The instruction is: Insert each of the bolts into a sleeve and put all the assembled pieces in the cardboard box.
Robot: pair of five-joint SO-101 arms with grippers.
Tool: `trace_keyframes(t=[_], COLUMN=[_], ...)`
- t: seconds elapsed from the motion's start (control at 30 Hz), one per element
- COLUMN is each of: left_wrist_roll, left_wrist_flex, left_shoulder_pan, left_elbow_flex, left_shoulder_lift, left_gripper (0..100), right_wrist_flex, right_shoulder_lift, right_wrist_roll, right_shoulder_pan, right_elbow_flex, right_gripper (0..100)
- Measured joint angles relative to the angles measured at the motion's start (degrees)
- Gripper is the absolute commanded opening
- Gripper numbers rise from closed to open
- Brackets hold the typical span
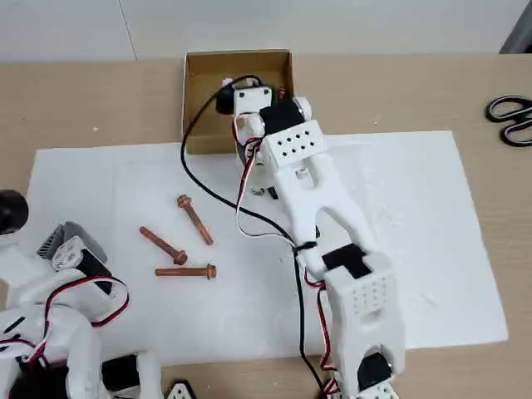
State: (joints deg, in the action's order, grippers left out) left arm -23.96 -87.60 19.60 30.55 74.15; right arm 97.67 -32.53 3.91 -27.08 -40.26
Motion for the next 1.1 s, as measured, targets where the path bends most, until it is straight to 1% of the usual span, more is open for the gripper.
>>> trace_keyframes(t=[0.33,0.53,1.1], left_wrist_roll=[0.00,0.00,0.00], left_wrist_flex=[0.00,0.00,0.00], left_shoulder_pan=[0.00,0.00,0.00], left_elbow_flex=[0.00,0.00,0.00], left_shoulder_lift=[0.00,0.00,0.00], left_gripper=[1,1,1], right_wrist_flex=[-3.87,-5.89,-12.66], right_shoulder_lift=[-3.25,-5.89,-11.25], right_wrist_roll=[-6.86,-10.55,-13.27], right_shoulder_pan=[3.43,3.60,3.52], right_elbow_flex=[0.00,0.00,0.00], right_gripper=[18.0,18.0,18.0])
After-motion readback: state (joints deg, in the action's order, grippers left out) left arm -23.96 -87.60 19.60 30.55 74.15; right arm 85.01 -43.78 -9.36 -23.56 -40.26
